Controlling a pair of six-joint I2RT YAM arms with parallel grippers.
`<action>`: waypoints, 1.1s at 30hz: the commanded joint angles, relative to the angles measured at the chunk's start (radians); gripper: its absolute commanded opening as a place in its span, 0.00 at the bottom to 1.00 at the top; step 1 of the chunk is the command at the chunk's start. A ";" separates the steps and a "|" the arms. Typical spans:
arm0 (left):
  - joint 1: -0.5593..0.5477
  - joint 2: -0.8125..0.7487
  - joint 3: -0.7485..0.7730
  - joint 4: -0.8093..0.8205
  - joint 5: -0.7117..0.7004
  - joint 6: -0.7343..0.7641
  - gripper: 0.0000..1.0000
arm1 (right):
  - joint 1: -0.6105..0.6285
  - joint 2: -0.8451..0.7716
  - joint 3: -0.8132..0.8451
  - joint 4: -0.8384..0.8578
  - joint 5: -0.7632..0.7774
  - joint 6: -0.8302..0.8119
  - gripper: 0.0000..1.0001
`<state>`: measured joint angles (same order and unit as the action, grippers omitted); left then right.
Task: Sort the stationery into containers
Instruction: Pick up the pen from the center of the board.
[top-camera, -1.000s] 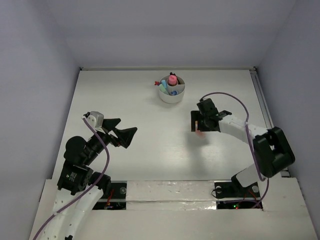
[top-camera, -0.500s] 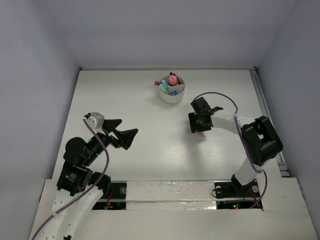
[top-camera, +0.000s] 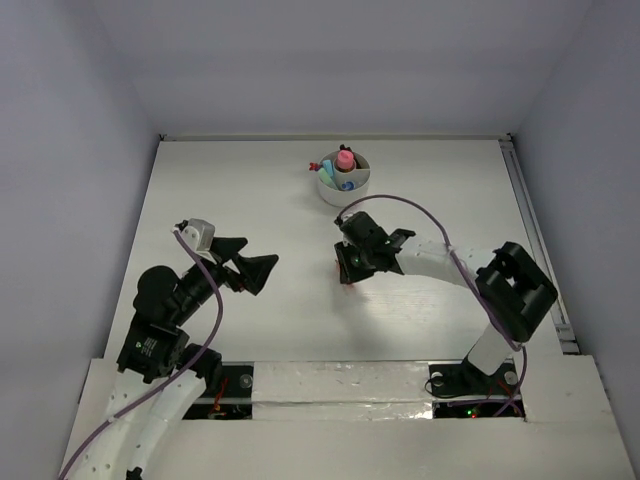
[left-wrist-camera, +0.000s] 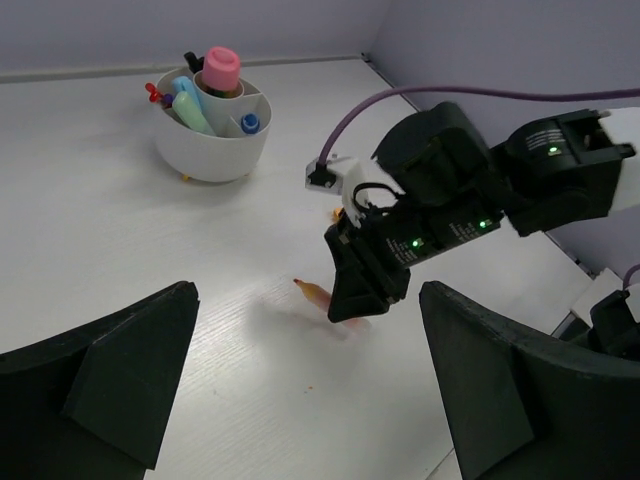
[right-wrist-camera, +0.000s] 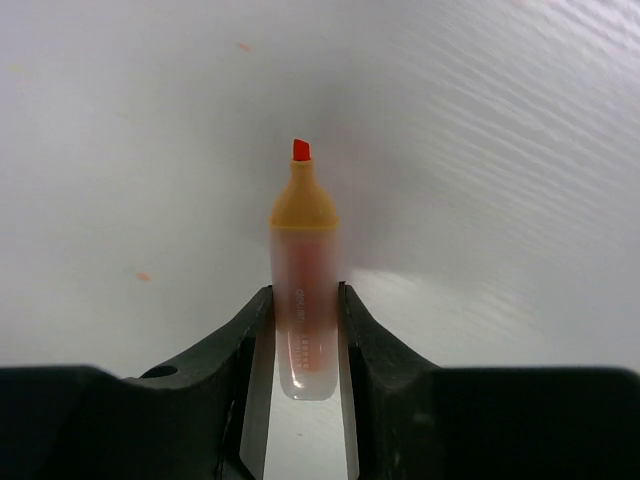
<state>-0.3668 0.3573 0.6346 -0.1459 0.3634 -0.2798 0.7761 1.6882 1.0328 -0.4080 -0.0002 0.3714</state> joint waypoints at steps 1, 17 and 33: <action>0.003 0.037 -0.003 0.054 0.012 -0.009 0.91 | 0.012 -0.114 0.082 0.187 -0.049 0.055 0.16; 0.034 0.216 -0.001 0.042 -0.021 -0.019 0.70 | 0.135 -0.122 0.044 0.873 -0.055 0.262 0.15; 0.054 0.266 0.004 0.034 -0.047 -0.016 0.51 | 0.224 -0.056 0.087 1.003 -0.070 0.319 0.17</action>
<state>-0.3183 0.6231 0.6342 -0.1509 0.3244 -0.2966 0.9779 1.6241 1.0672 0.5247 -0.0677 0.6785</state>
